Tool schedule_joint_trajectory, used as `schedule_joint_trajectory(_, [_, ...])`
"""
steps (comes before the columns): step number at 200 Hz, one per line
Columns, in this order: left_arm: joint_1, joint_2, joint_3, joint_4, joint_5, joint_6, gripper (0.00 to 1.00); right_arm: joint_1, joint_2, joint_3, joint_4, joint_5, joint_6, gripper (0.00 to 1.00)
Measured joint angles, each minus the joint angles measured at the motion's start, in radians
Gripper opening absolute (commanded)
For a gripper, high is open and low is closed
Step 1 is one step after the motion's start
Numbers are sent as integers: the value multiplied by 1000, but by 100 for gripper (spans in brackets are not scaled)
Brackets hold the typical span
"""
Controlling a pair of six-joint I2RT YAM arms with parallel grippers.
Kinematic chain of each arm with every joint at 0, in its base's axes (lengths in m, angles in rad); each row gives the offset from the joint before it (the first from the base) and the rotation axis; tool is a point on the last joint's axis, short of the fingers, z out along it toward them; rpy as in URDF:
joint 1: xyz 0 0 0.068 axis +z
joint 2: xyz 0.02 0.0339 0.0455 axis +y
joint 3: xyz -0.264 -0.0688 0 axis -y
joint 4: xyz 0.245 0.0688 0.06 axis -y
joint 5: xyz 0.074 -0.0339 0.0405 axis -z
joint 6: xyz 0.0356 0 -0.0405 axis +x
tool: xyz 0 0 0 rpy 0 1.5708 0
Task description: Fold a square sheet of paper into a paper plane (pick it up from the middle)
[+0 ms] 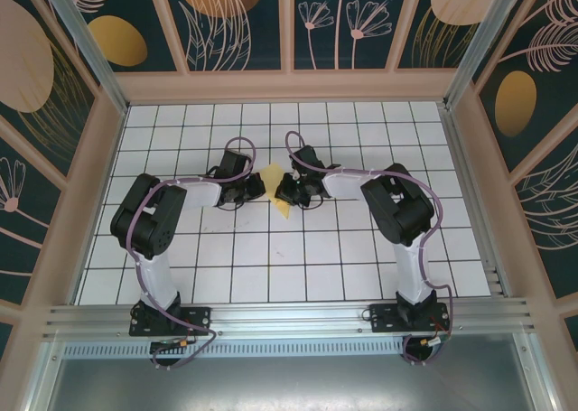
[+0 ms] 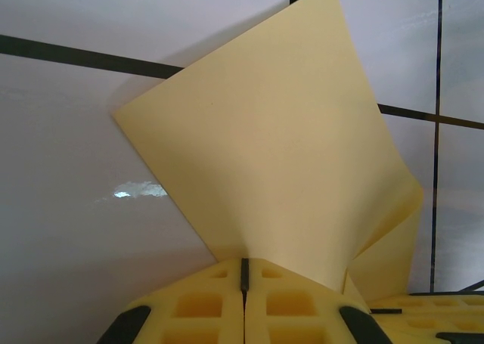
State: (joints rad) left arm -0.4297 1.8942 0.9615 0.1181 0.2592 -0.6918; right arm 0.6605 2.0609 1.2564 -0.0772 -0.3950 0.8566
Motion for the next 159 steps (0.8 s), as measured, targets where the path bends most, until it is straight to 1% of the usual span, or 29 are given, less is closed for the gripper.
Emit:
schedule_joint_trajectory(15, [0,-3,0,-2,-6,0,12,0,2,0,2,0,2,18])
schedule_joint_trajectory(49, [2,-23,-6,-17,-41,-10,13,0,2,2,6,0,7,23])
schedule_joint_trajectory(98, [25,-81,-29,-26,-85,-19,13,0,2,3,24,-17,13,35])
schedule_joint_trajectory(159, [25,-82,-40,-25,-52,-19,14,0,2,3,29,-23,15,35])
